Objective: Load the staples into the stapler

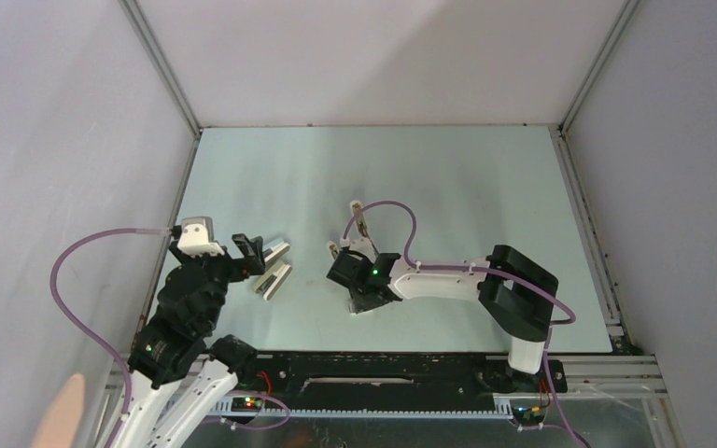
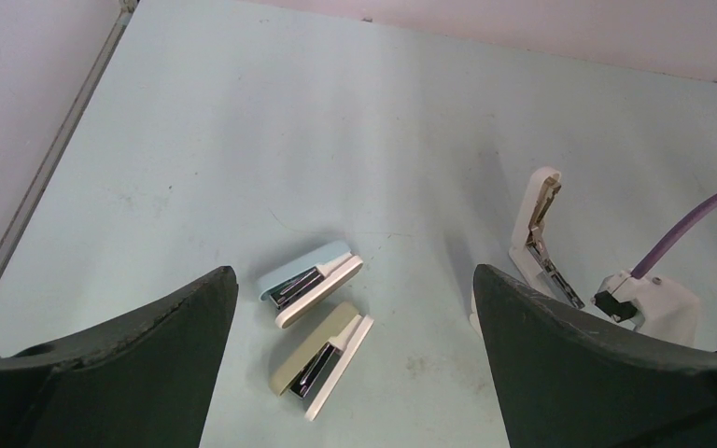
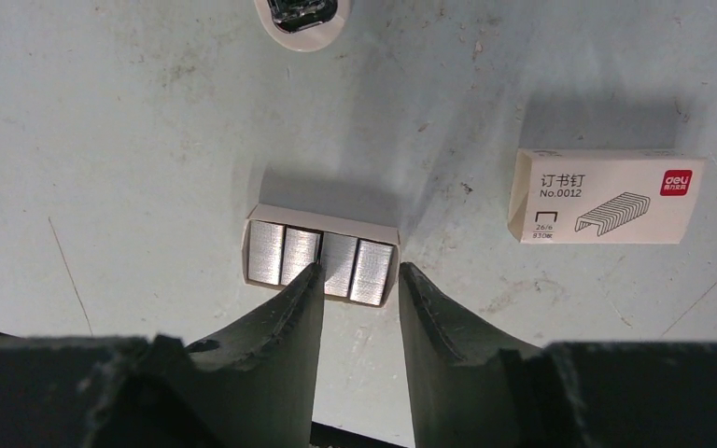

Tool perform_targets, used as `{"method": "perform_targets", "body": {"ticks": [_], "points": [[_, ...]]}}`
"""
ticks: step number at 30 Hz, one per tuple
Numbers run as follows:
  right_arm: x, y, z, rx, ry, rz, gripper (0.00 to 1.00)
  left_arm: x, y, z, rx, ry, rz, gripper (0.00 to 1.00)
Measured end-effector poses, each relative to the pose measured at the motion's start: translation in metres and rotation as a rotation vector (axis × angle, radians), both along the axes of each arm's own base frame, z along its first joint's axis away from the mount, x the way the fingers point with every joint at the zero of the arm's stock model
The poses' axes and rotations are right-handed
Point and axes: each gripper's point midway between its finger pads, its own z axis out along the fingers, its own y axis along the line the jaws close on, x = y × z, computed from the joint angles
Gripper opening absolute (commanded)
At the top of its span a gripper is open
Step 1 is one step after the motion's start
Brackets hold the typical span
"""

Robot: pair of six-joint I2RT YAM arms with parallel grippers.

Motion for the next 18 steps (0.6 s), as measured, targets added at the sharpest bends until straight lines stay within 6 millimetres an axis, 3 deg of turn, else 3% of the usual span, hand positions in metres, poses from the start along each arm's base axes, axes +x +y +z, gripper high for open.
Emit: {"method": "perform_targets", "body": {"ticks": [18], "points": [[-0.0003, -0.0022, 0.0056, 0.016, -0.017, -0.001, 0.41, 0.0009, -0.0005, -0.0052, 0.005, 0.010, 0.000, 1.00]]}}
